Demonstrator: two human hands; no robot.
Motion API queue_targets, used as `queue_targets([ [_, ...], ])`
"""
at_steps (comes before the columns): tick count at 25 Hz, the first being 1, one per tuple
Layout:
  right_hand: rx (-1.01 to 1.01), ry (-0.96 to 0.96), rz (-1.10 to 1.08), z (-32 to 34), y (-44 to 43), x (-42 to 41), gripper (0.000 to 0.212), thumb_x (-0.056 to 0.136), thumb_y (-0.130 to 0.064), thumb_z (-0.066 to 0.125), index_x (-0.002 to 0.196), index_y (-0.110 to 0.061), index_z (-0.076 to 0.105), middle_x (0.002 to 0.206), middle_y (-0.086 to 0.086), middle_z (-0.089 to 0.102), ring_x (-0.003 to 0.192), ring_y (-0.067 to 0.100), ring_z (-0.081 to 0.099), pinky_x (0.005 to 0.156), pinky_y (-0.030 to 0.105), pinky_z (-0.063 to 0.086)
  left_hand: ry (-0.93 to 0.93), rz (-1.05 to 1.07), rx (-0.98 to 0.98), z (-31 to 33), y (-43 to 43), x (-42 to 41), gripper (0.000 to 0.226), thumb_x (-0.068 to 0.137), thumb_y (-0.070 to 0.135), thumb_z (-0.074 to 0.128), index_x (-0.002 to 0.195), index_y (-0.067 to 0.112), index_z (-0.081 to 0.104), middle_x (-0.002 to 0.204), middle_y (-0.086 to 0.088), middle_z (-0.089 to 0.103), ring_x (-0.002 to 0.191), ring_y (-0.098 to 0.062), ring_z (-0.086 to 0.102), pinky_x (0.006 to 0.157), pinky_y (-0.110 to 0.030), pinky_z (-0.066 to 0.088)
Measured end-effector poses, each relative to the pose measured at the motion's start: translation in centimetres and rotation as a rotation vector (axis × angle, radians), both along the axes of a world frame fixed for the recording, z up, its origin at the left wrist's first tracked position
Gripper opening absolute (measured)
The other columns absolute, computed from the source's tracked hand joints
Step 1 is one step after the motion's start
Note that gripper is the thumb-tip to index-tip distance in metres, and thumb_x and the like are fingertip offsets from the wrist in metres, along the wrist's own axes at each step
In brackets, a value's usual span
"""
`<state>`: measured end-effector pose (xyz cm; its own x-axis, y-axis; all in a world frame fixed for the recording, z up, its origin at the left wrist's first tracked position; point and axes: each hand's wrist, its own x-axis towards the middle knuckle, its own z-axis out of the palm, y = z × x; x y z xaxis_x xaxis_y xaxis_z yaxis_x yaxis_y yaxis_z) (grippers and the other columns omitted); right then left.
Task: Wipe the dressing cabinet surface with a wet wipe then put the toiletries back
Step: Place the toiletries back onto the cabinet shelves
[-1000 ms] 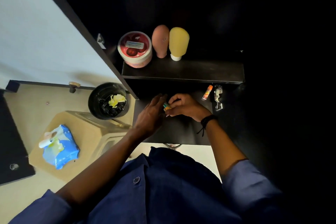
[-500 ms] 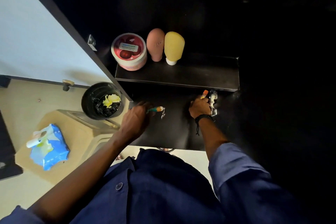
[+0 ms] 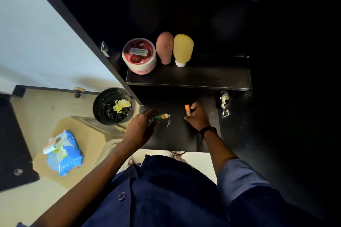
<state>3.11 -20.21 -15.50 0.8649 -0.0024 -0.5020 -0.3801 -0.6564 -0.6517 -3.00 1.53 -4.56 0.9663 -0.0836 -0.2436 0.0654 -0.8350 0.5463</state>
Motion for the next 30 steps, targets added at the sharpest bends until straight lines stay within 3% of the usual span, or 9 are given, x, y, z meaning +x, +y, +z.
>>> queue_targets([
  [3, 0.447, 0.15, -0.12, 3.6, 1.4, -2.1, 0.049, 0.077, 0.0, 0.074, 0.117, -0.008, 0.046, 0.097, 0.025, 0.066, 0.073, 0.023, 0.065, 0.07, 0.027, 0.059, -0.016, 0.016, -0.064, 0.8, 0.4, -0.3, 0.025, 0.091, 0.026, 0.06, 0.115, 0.018, 0.059, 0.102, -0.003, 0.068, 0.079, -0.016, 0.065, 0.067, -0.031, 0.052],
  [8, 0.736, 0.107, -0.131, 11.2, 3.2, -3.6, 0.014, 0.09, -0.001, 0.053, 0.1, -0.01, 0.055, 0.081, 0.007, 0.059, 0.063, 0.011, 0.059, 0.084, 0.042, 0.057, -0.083, 0.049, -0.225, 3.2, 0.8, -0.8, 0.022, 0.089, 0.034, 0.059, 0.11, 0.027, 0.057, 0.092, 0.0, 0.069, 0.077, -0.016, 0.066, 0.068, -0.042, 0.055],
  [11, 0.733, -0.048, -0.081, 16.0, 4.3, -4.3, 0.015, 0.093, -0.005, 0.047, 0.101, -0.013, 0.057, 0.084, 0.007, 0.057, 0.06, 0.01, 0.051, 0.073, 0.033, 0.054, -0.146, 0.077, -0.361, 5.9, 1.1, -1.0, 0.021, 0.088, 0.035, 0.06, 0.108, 0.029, 0.058, 0.091, 0.009, 0.069, 0.079, -0.01, 0.066, 0.07, -0.039, 0.056],
  [16, 0.692, -0.272, -0.096, 22.4, 6.6, -4.8, 0.021, 0.09, -0.023, 0.051, 0.108, -0.024, 0.062, 0.074, 0.007, 0.054, 0.057, 0.01, 0.049, 0.063, 0.034, 0.045, -0.213, 0.12, -0.664, 11.0, 1.6, -1.3, 0.02, 0.089, 0.012, 0.062, 0.104, 0.023, 0.059, 0.095, 0.015, 0.067, 0.091, 0.001, 0.063, 0.073, -0.012, 0.05],
  [19, 0.652, -0.441, -0.041, 26.1, 7.8, -5.2, 0.022, 0.091, -0.013, 0.063, 0.112, -0.013, 0.062, 0.072, -0.014, 0.063, 0.061, -0.002, 0.058, 0.06, 0.016, 0.046, -0.242, 0.113, -0.81, 14.1, 1.9, -1.0, 0.022, 0.088, 0.012, 0.061, 0.108, 0.023, 0.061, 0.099, 0.015, 0.068, 0.095, -0.001, 0.065, 0.077, -0.014, 0.052],
  [21, 0.642, -0.538, -0.009, 28.5, 8.3, -5.4, 0.022, 0.089, -0.012, 0.064, 0.111, -0.008, 0.064, 0.079, -0.012, 0.067, 0.066, -0.003, 0.061, 0.059, 0.01, 0.045, -0.278, 0.102, -0.887, 16.2, 1.9, -0.8, 0.024, 0.087, 0.018, 0.062, 0.11, 0.023, 0.062, 0.102, 0.01, 0.07, 0.098, -0.008, 0.066, 0.081, -0.021, 0.054],
  [23, 0.626, -0.634, 0.004, 31.2, 8.8, -5.5, 0.019, 0.087, -0.014, 0.067, 0.106, -0.008, 0.066, 0.081, -0.001, 0.068, 0.067, 0.002, 0.061, 0.058, 0.013, 0.046, -0.332, 0.073, -0.904, 18.4, 1.9, -0.4, 0.024, 0.086, 0.02, 0.062, 0.109, 0.026, 0.063, 0.1, 0.009, 0.071, 0.095, -0.009, 0.068, 0.079, -0.022, 0.055],
  [26, 0.56, -0.796, -0.048, 34.5, 9.3, -4.7, 0.014, 0.084, -0.019, 0.072, 0.093, -0.008, 0.07, 0.078, 0.017, 0.067, 0.065, 0.021, 0.059, 0.058, 0.039, 0.051, -0.453, 0.025, -0.863, 21.8, 1.8, 0.5, 0.026, 0.086, 0.015, 0.065, 0.111, 0.024, 0.066, 0.099, 0.01, 0.071, 0.09, -0.006, 0.069, 0.075, -0.018, 0.055],
  [30, 0.554, -0.893, -0.099, 38.7, 9.1, -3.4, 0.009, 0.085, -0.017, 0.071, 0.087, -0.009, 0.071, 0.064, 0.015, 0.066, 0.052, 0.023, 0.056, 0.054, 0.034, 0.051, -0.685, -0.048, -0.739, 25.6, 1.6, 2.3, 0.036, 0.085, 0.016, 0.068, 0.121, 0.02, 0.063, 0.113, 0.006, 0.067, 0.102, -0.002, 0.064, 0.083, -0.014, 0.052],
])
